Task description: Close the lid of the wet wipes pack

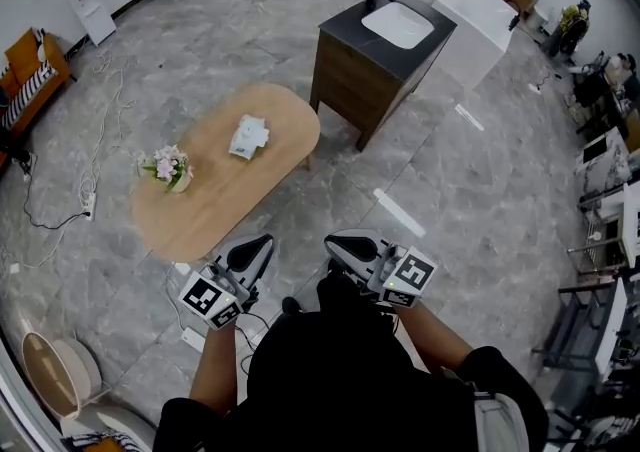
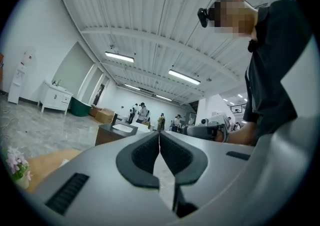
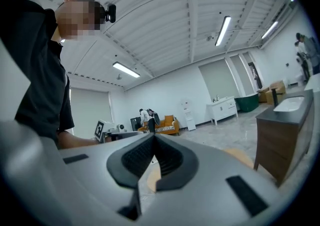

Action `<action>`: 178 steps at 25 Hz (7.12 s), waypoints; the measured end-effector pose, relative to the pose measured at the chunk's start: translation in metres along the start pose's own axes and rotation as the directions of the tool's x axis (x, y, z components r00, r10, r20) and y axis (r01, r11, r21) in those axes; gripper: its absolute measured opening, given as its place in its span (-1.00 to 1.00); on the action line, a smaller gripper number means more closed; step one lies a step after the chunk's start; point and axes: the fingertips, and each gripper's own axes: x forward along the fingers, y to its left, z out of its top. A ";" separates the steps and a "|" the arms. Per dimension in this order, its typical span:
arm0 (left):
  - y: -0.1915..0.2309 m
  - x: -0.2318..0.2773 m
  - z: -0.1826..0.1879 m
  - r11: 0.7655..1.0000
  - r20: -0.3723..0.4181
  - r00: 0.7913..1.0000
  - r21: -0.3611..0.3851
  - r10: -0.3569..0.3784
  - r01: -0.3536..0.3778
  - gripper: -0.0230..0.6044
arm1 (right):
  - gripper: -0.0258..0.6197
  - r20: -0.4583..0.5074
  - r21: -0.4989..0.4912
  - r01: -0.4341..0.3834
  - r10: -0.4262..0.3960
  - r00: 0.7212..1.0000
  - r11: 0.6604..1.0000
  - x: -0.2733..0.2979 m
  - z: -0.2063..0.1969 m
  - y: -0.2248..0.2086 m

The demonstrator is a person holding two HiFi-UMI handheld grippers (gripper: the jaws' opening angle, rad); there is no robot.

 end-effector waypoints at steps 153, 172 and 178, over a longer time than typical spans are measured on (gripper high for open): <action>0.556 0.137 -0.267 0.619 -0.243 0.734 -0.408 0.635 -0.671 -0.87 | -0.73 -0.617 0.503 -0.425 0.657 0.434 0.753 0.454 -0.399 -0.551; 0.562 0.126 -0.278 0.618 -0.252 0.745 -0.431 0.617 -0.658 -0.87 | -0.88 -0.753 0.210 -0.389 0.402 0.521 0.897 0.486 -0.426 -0.540; 0.563 0.123 -0.280 0.623 -0.252 0.753 -0.436 0.608 -0.649 -0.87 | -0.89 -0.783 0.138 -0.385 0.339 0.521 0.913 0.489 -0.433 -0.540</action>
